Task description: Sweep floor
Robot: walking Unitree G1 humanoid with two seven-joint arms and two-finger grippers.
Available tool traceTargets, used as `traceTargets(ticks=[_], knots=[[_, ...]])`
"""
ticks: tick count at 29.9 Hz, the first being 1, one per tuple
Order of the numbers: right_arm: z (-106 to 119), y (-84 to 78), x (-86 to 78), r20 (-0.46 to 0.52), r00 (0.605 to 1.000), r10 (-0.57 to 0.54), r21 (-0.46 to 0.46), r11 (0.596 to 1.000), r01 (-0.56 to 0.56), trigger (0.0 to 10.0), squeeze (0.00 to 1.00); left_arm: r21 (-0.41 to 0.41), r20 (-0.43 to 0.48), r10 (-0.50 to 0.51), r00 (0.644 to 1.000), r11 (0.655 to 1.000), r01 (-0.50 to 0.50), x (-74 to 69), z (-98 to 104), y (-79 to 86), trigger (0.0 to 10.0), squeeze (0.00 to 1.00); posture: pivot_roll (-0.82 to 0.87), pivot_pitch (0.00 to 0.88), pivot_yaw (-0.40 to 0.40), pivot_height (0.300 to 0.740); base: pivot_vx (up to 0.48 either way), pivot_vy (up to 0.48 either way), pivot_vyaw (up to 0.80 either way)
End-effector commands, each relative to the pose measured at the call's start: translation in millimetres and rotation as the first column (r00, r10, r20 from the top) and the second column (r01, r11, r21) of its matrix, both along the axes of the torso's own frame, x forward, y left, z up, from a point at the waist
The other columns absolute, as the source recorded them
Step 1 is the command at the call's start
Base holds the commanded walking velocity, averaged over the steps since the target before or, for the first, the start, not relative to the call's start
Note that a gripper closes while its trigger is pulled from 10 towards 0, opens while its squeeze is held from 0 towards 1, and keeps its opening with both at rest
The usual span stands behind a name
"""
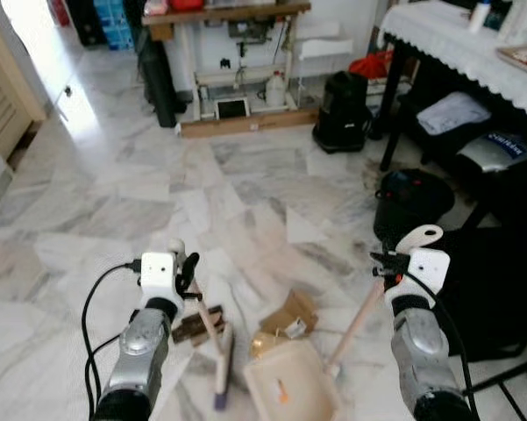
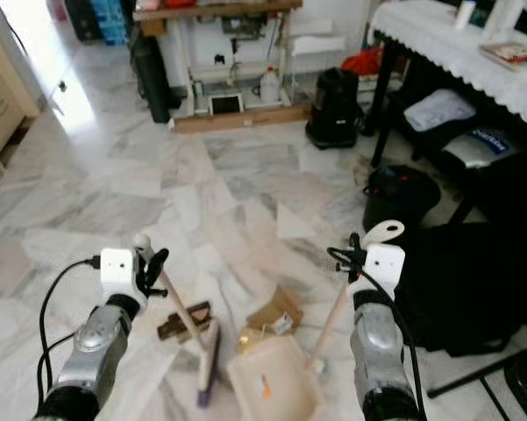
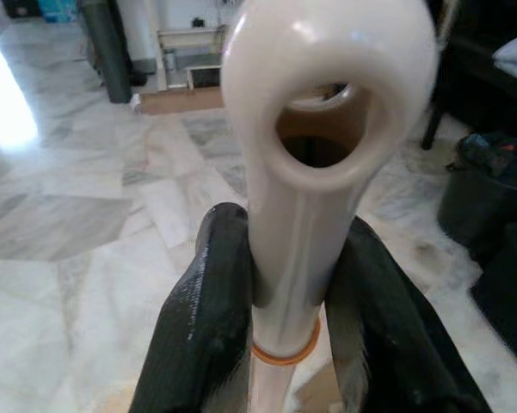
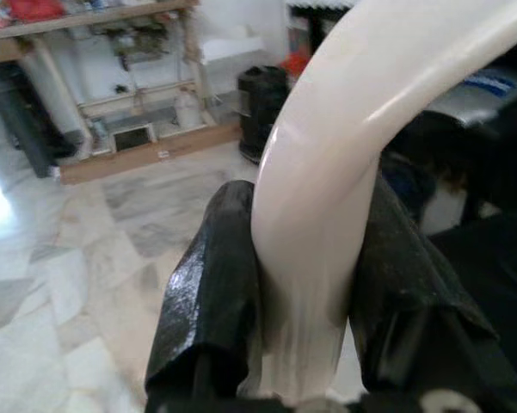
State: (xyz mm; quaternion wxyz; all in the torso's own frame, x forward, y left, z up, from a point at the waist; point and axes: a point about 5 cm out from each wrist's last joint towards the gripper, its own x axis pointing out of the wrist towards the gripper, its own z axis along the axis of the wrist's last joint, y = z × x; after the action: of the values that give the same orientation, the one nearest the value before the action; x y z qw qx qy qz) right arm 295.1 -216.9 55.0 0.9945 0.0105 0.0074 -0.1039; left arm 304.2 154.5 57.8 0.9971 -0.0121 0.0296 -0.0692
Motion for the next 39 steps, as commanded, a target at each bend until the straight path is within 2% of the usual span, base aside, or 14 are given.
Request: traceTargets(ticks=[1,4,17,27,32,39], knots=[[14.0,5.8,8.8,0.059,0.998,0.026,-0.016,1.000,-0.025,10.0,0.00,0.009,0.033,0.005,0.999,1.000,-0.006,2.9,7.3,5.3,10.0,0.00,-0.06,0.000,0.025,0.740,0.251,-0.382,0.00],[14.1,5.7,8.8,0.059,0.998,0.026,-0.015,1.000,-0.026,10.0,0.00,0.008,0.034,0.008,0.999,1.000,-0.008,3.0,7.5,5.6,10.0,0.00,-0.06,0.000,0.025,0.740,0.254,-0.362,0.00],[14.5,3.7,6.9,0.064,0.998,0.019,-0.018,1.000,-0.017,10.0,0.00,0.006,0.040,0.020,0.999,1.000,-0.020,1.7,7.8,7.7,10.0,0.00,-0.06,0.000,0.023,0.740,0.037,0.000,0.00],[15.0,-5.8,4.2,0.067,0.996,-0.050,-0.040,0.998,0.053,10.0,0.00,0.008,0.050,0.018,0.999,1.000,-0.019,2.2,10.1,8.9,10.0,0.00,-0.06,0.000,0.025,0.740,0.000,0.000,0.00],[15.0,-9.1,2.1,0.064,0.996,-0.069,-0.084,0.994,0.074,10.0,0.00,0.009,0.048,0.013,0.999,1.000,-0.013,1.5,10.1,8.8,10.0,0.00,-0.06,0.000,0.027,0.740,0.000,0.000,0.00],[13.2,-20.9,-2.8,0.051,0.986,-0.161,-0.133,0.977,0.166,10.0,0.00,0.014,0.047,-0.003,0.999,1.000,0.002,0.3,9.6,7.4,10.0,0.00,-0.06,0.000,0.029,0.740,0.000,0.000,0.00]])
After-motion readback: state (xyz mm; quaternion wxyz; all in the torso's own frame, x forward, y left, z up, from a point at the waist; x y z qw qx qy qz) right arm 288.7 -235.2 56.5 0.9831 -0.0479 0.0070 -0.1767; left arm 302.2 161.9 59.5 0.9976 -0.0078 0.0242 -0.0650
